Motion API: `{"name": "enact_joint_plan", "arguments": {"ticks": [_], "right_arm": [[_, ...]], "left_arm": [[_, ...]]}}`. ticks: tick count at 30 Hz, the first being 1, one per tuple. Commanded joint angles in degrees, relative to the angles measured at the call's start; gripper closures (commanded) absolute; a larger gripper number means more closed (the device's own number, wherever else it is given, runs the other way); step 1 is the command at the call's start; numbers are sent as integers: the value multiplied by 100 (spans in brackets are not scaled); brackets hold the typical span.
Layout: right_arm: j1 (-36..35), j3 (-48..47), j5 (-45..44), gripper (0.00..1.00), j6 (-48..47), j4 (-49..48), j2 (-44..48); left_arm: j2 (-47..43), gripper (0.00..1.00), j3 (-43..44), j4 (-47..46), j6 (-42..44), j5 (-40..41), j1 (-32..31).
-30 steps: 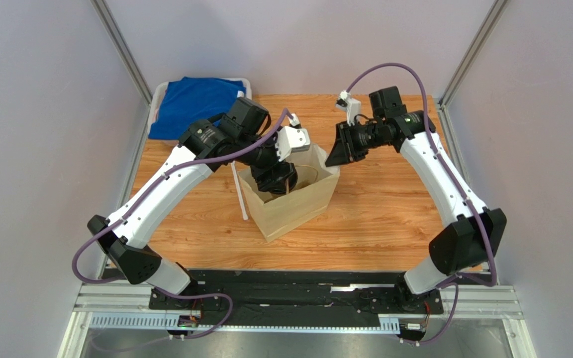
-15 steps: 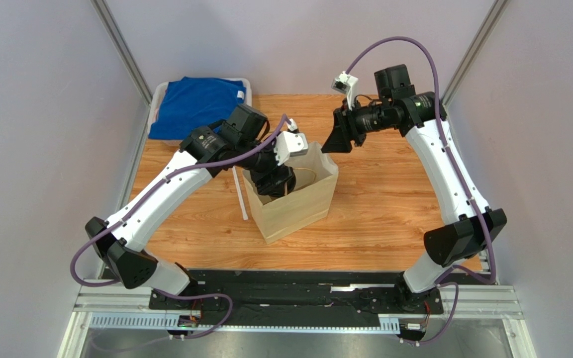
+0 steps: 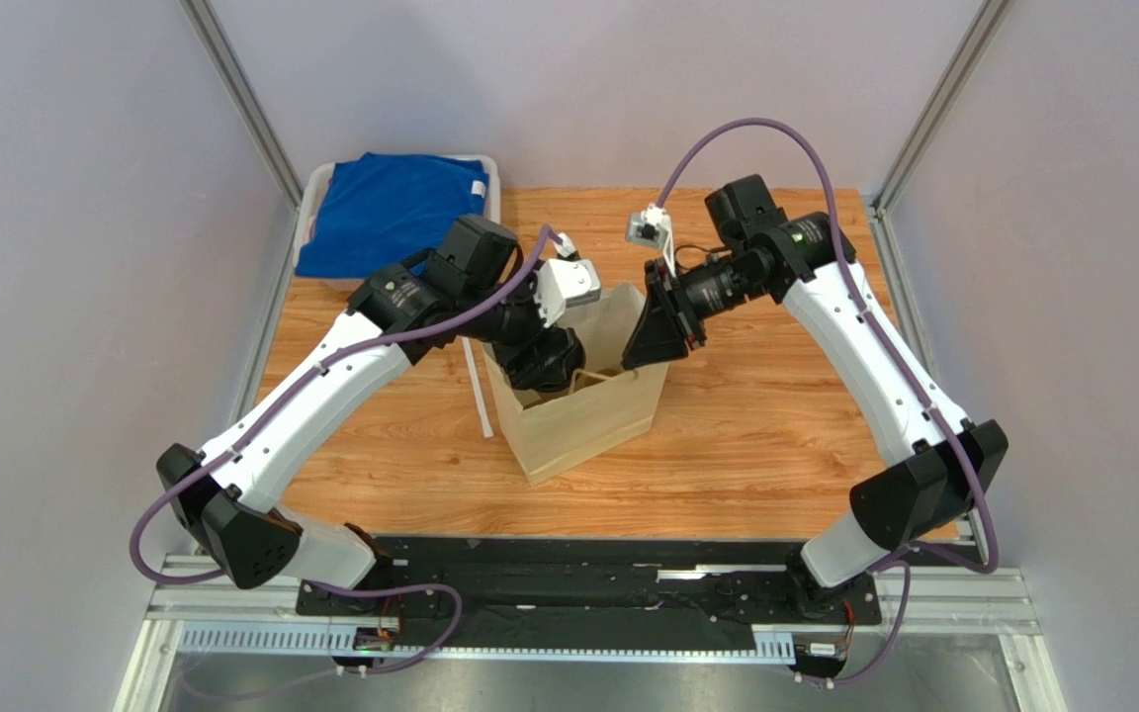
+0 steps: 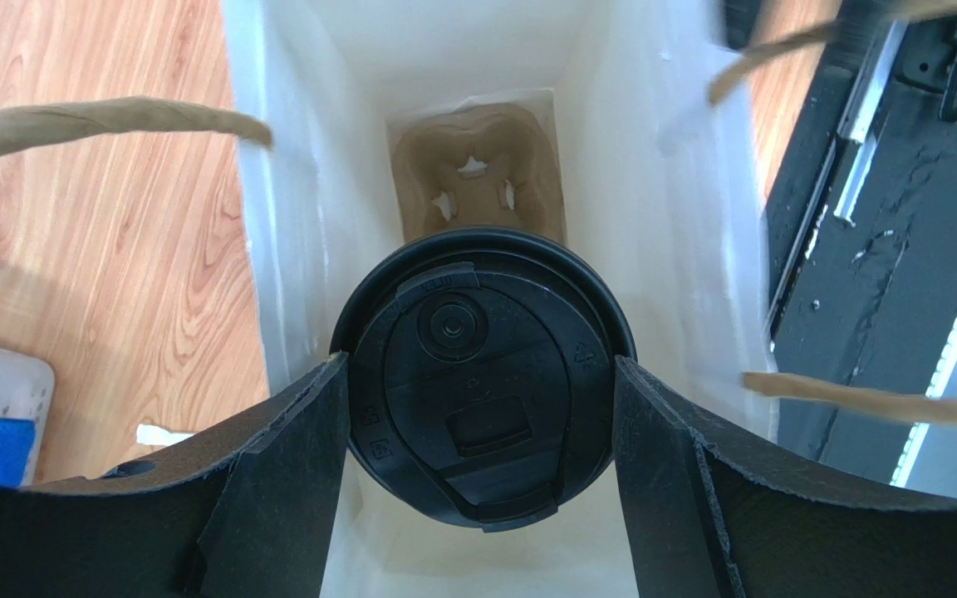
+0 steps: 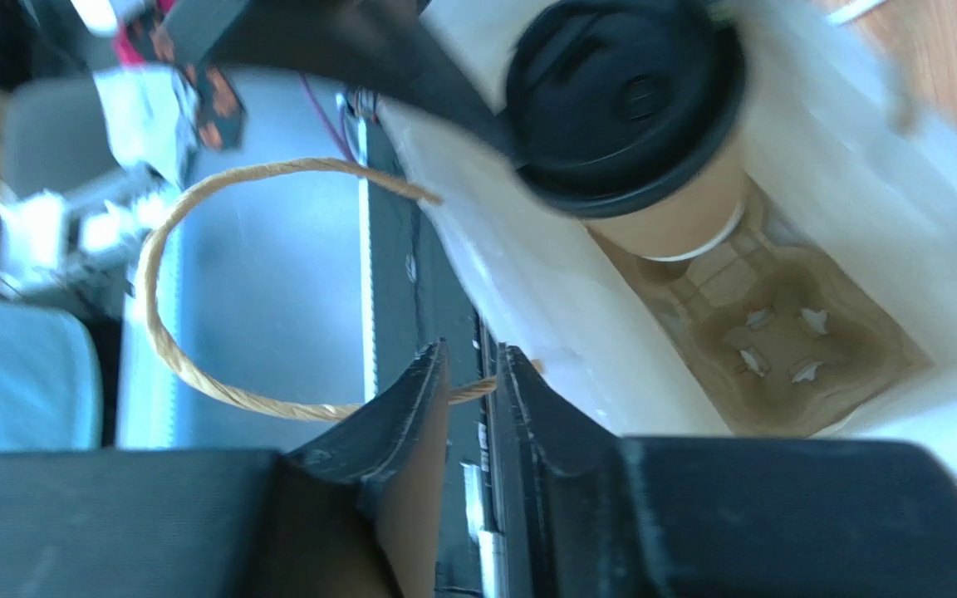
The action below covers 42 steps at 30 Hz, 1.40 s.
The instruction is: Pack the takeout coffee
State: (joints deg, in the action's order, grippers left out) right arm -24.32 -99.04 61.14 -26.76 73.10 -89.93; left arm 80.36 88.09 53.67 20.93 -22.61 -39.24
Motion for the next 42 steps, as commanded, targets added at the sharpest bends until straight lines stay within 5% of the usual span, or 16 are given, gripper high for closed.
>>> {"name": "enact_joint_plan", "arguments": {"ticks": [1, 3, 9, 16, 22, 28, 42], "right_arm": [[-91, 359, -155, 80, -1585, 785, 563], [-117, 517, -199, 87, -1691, 706, 669], [-451, 852, -551, 86, -823, -383, 977], [-469, 326, -761, 69, 654, -1272, 794], [707, -553, -701, 53, 1586, -1325, 275], [990, -1336, -841, 23, 480, -1104, -471], [6, -1469, -1403, 16, -1173, -1579, -1307]], "left_arm": [[-266, 79, -99, -418, -334, -147, 110], [-257, 79, -134, -454, -370, -173, 162], [-91, 81, -135, -559, -537, -130, 180], [200, 82, -82, -612, -310, 108, -48], [121, 82, -284, -551, -54, -58, -171], [42, 82, -372, -454, 218, -130, -303], [85, 82, -398, -182, 588, -305, -408]]}}
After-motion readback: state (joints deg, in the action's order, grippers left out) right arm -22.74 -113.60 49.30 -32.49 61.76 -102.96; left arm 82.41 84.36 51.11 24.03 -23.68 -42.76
